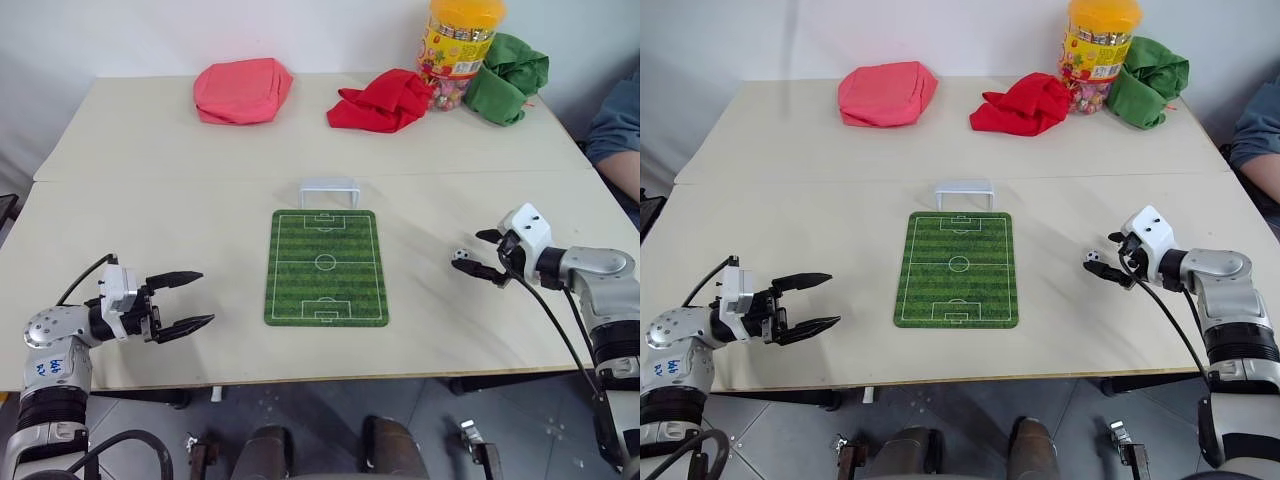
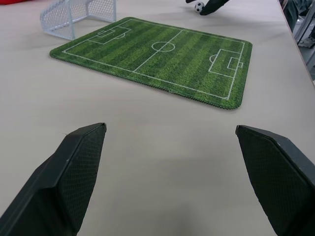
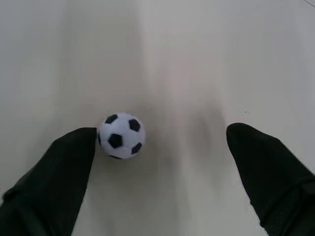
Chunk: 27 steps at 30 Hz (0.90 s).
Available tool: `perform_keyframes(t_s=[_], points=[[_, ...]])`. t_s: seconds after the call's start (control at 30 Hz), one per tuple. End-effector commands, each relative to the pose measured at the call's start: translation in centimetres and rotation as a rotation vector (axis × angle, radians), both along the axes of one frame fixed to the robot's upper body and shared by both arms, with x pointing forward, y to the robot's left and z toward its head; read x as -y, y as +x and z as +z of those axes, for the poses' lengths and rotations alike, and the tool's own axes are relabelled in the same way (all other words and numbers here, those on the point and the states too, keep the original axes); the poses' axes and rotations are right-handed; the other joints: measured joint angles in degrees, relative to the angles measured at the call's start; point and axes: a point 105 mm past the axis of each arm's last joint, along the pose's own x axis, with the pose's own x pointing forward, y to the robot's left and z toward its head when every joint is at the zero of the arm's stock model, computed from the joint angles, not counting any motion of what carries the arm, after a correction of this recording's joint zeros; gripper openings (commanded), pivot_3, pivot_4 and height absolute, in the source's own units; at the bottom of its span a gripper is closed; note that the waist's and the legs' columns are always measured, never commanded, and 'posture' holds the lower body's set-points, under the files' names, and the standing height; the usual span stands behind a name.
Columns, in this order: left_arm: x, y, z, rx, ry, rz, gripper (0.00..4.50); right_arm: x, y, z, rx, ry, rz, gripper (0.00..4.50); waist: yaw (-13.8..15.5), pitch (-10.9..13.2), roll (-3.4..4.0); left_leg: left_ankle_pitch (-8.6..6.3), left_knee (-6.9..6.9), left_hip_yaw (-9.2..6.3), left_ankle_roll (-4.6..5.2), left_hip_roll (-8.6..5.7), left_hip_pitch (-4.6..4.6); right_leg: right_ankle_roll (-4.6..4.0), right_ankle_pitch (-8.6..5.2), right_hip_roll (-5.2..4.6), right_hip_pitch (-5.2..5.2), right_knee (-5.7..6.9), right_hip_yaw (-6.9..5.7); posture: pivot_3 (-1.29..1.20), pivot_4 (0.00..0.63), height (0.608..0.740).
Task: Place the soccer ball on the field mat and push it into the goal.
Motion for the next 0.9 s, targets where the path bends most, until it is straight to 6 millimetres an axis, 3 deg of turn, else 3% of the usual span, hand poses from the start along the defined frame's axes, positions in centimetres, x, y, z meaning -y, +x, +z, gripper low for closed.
perform_keyframes(t_s=[0.03,0.27,0.43,0.53,0.63,0.67,0.77,0.9], points=[[-0.5,-0.1,1.0,0.044,0.006,0.019,4.50,0.1,0.2,0.1,0.016,0.000,0.002,3.22,-0.01,0.00,0.00,0.00,0.00,0.00,0.00,0.01,0.01,0.00,0.00,0.00,0.01,0.00,0.00,0.00,0.150,0.740],[-0.3,0.2,1.1,0.053,0.001,0.032,4.50,-0.5,0.4,0.3,0.039,0.029,0.012,0.84,0.00,0.00,0.00,0.00,0.16,0.00,0.00,0.01,0.06,-0.02,0.02,0.00,0.07,0.11,0.05,0.00,0.150,0.740],[-0.1,0.4,1.1,0.056,-0.002,0.032,4.50,-0.5,0.4,1.6,0.088,0.037,0.008,0.84,0.01,0.00,0.00,0.00,0.16,0.00,0.00,0.01,0.07,-0.03,0.02,0.00,0.06,0.13,0.06,0.00,0.150,0.740],[0.3,0.3,1.3,0.060,-0.011,0.008,4.50,-2.5,0.3,4.7,0.167,0.057,0.049,0.84,0.07,0.01,0.02,0.00,0.15,0.00,-0.01,0.02,0.06,-0.03,0.02,0.00,0.03,0.14,0.06,0.00,0.150,0.740],[0.7,-0.1,1.3,0.057,-0.011,-0.017,4.50,-4.5,-0.5,5.6,0.155,0.039,0.085,0.84,0.05,0.01,0.02,0.00,0.13,0.01,-0.01,0.04,0.06,-0.03,0.02,0.01,0.00,0.17,0.06,0.00,0.150,0.740],[0.8,-0.2,1.3,0.059,-0.010,-0.026,4.50,-5.7,-0.7,6.1,0.152,0.055,0.103,0.84,0.10,0.01,0.02,0.00,0.14,0.01,-0.01,0.06,0.06,-0.03,0.02,0.02,0.00,0.18,0.05,0.00,0.150,0.740],[1.2,-1.1,1.0,0.046,-0.007,-0.075,4.50,-12.0,-2.9,6.8,0.125,0.030,0.314,0.84,-0.04,0.01,0.02,0.00,0.13,0.01,-0.01,0.07,0.06,-0.03,0.02,0.02,-0.01,0.19,0.06,0.00,0.150,0.740],[1.9,-2.0,0.3,0.010,0.001,-0.140,4.50,-17.2,-5.3,6.5,0.057,0.032,0.503,0.84,0.14,0.01,0.02,-0.03,0.14,0.03,-0.06,0.18,0.06,-0.06,0.03,0.11,-0.06,0.21,0.07,0.00,0.150,0.740]])
